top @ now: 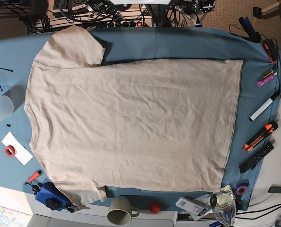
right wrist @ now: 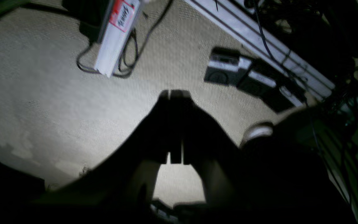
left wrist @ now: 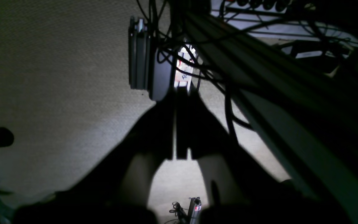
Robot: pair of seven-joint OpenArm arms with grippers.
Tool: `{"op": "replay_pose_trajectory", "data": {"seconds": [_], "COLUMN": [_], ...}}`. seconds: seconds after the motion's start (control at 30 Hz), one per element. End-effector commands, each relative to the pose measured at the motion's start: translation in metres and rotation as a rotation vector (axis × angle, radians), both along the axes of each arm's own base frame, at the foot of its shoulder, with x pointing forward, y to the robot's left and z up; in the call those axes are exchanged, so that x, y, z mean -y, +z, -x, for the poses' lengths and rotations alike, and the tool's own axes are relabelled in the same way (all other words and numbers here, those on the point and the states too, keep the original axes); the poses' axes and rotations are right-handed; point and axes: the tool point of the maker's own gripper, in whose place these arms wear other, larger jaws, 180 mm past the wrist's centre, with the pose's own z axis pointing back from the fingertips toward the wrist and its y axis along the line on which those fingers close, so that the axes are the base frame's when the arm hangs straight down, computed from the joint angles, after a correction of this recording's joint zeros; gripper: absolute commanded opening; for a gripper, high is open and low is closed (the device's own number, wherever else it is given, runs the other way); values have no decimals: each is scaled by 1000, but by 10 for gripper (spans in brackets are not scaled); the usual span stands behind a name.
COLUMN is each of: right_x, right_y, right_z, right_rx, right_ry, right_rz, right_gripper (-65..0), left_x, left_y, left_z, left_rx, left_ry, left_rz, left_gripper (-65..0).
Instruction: Fold the T-shirt properly
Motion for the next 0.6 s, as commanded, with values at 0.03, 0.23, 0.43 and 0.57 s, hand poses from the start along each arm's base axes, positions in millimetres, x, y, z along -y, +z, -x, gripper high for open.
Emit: {"op": "replay_pose_trajectory", "data": {"seconds": [0.03,0.23,0.43,0.57], "right_x": [13,47,76,90], "right_y": [1,6,28,54], "right_z": [7,34,52,59], "right_rx": [-22,-52,-13,26], "right_ry": [1,14,73,82], "right_rz": [21,69,78,81], "right_gripper": [-650,-650,-650,-650], "left_x": [-5,-29,-65,-89], "left_y": [1,6,26,46], "left_z": [11,36,55,68], "left_rx": [-8,-8,49,92], "left_ry": [-1,27,77,87], "left_rz": [-5,-15,11,-1], "left_gripper": [-650,-650,-650,-650]}}
